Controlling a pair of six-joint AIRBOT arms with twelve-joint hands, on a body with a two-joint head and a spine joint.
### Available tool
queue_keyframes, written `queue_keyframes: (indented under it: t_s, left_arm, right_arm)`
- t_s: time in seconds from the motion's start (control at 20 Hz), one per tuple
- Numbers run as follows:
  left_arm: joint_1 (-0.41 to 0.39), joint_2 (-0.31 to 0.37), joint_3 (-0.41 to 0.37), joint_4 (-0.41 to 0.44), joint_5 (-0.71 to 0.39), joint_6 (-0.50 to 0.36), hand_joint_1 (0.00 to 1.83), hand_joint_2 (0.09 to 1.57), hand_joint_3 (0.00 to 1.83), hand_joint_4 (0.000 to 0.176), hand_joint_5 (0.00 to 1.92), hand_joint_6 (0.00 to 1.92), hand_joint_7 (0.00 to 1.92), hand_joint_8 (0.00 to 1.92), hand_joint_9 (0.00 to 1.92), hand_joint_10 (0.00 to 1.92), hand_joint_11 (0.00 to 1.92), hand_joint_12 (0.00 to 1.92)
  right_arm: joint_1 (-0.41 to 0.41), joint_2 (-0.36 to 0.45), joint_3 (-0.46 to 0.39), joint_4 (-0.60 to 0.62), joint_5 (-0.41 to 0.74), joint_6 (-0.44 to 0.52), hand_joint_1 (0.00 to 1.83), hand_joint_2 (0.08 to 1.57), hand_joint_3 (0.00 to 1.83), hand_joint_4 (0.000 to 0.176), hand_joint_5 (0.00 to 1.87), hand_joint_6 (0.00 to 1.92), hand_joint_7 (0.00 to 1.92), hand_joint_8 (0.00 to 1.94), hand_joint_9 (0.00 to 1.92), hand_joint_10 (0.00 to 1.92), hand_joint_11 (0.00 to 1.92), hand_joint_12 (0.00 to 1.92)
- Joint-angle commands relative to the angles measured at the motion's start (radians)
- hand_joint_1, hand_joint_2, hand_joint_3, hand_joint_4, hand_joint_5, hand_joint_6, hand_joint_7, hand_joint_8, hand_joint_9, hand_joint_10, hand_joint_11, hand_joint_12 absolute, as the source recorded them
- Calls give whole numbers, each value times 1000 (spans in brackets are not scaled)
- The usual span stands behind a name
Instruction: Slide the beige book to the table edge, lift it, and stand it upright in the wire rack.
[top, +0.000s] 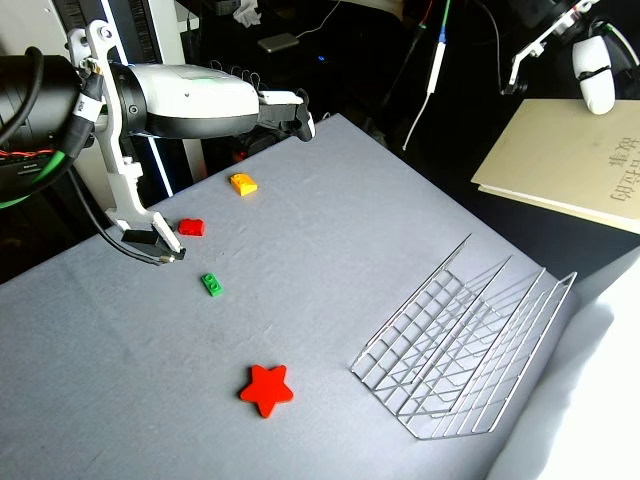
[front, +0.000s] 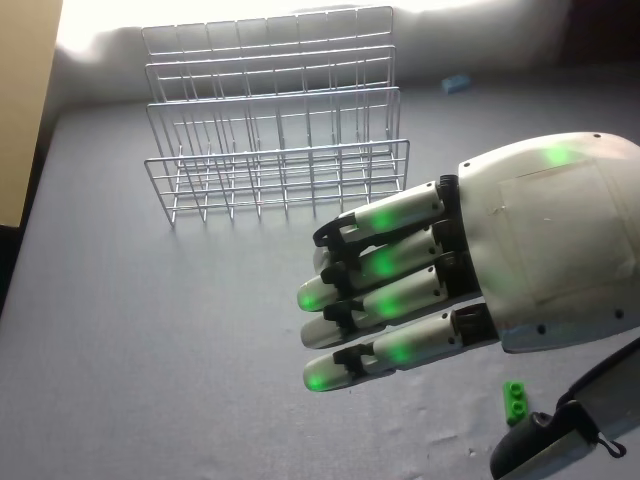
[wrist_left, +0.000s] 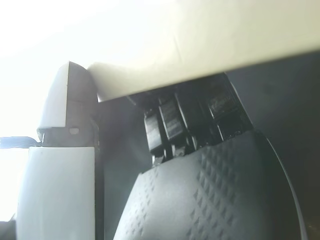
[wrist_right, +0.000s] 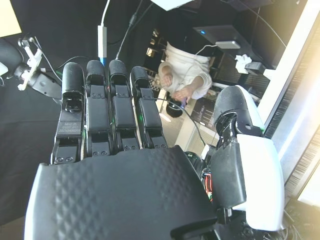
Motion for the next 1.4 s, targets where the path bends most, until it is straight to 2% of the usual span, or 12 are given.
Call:
queue_keyframes:
  t_s: [0.0, 0.2, 0.3, 0.45, 0.6, 0.8, 0.85, 1.0, 1.1, 1.15, 1.25, 1.35]
  left_arm:
    - [-12, 19, 6, -30, -168, -14, 1334, 1214, 0, 0, 745, 1202, 760, 1398, 767, 1473, 650, 1462]
    - [-30, 20, -4, -77, -209, 22, 1331, 1215, 0, 0, 745, 1220, 764, 1388, 761, 1470, 630, 1470]
    - [-35, 22, -25, 5, -294, 24, 1333, 1215, 0, 0, 731, 1231, 769, 1384, 768, 1467, 634, 1468]
    - [-36, 37, -77, 10, -308, 64, 1330, 1218, 2, 0, 726, 1241, 760, 1393, 767, 1469, 651, 1443]
    - [-33, 35, -81, 90, -413, 73, 1332, 1220, 0, 0, 721, 1238, 761, 1398, 761, 1481, 634, 1465]
    - [-18, 31, -81, 90, -511, 111, 1341, 1203, 0, 0, 756, 1177, 796, 1350, 790, 1446, 643, 1454]
    - [-15, 31, -81, 90, -532, 128, 1329, 1227, 0, 0, 718, 1232, 744, 1429, 747, 1506, 618, 1490]
    - [-16, 21, -83, 59, -602, 170, 1322, 1237, 1, 0, 712, 1262, 722, 1445, 722, 1533, 557, 1526]
    - [-16, -5, -84, 1, -681, 175, 1329, 1226, 0, 0, 705, 1259, 747, 1412, 764, 1485, 613, 1493]
    - [-13, -10, -90, -17, -710, 177, 1324, 1232, 2, 0, 702, 1278, 719, 1439, 754, 1495, 627, 1468]
    - [-15, -11, -94, -21, -736, 177, 1329, 1222, 0, 0, 730, 1234, 747, 1405, 760, 1485, 625, 1463]
    - [-27, -18, -121, -110, -793, 199, 1322, 1234, 3, 0, 703, 1276, 721, 1444, 738, 1515, 604, 1489]
  right_arm:
    - [13, 5, -4, 82, 32, -11, 110, 1163, 3, 0, 291, 0, 317, 0, 326, 0, 0, 906]
    - [12, 5, -4, 82, 33, -11, 116, 1160, 1, 0, 303, 2, 318, 0, 323, 1, 0, 900]
    - [12, 5, -4, 82, 34, -11, 126, 1156, 0, 0, 310, 3, 322, 1, 330, 3, 0, 886]
    - [15, 5, -4, 82, 35, -12, 147, 1149, 0, 0, 311, 5, 315, 2, 319, 3, 0, 853]
    - [15, 5, -4, 82, 31, -13, 128, 1148, 0, 0, 330, 7, 338, 6, 346, 8, 0, 911]
    - [15, 5, -4, 82, 29, -13, 116, 1152, 1, 0, 310, 0, 320, 1, 324, 0, 0, 892]
    - [15, 5, -4, 82, 29, -13, 113, 1156, 2, 0, 313, 1, 334, 5, 335, 5, 0, 909]
    - [15, 5, -4, 82, 32, -13, 107, 1155, 0, 0, 316, 1, 334, 3, 339, 3, 0, 904]
    - [15, 5, -4, 82, 37, -14, 165, 1138, 0, 0, 310, 1, 325, 1, 338, 2, 0, 901]
    - [15, 5, -4, 82, 42, -14, 122, 1146, 0, 0, 298, 1, 310, 1, 319, 2, 0, 897]
    - [15, 5, -4, 82, 39, -14, 118, 1149, 0, 0, 315, 6, 323, 6, 328, 7, 0, 913]
    - [17, 5, -4, 82, 34, -14, 126, 1146, 0, 0, 324, 8, 332, 7, 333, 8, 0, 916]
